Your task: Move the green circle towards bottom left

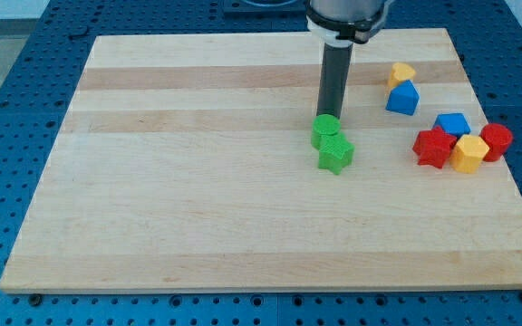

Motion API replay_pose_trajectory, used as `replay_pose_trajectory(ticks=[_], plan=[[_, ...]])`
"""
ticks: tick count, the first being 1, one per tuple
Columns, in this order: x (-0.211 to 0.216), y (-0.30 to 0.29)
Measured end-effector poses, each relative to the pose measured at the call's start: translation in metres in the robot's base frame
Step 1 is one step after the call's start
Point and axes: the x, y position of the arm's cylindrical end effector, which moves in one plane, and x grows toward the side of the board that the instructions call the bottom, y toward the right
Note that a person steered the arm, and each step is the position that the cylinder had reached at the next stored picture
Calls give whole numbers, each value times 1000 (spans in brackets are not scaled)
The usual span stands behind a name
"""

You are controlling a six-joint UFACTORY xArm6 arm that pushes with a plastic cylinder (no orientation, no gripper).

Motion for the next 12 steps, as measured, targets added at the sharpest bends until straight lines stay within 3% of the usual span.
replay_pose_trajectory(ticks=[3,5,7,9,12], plan=[[20,54],[23,-43],[64,-117],[103,-126],[124,-124]])
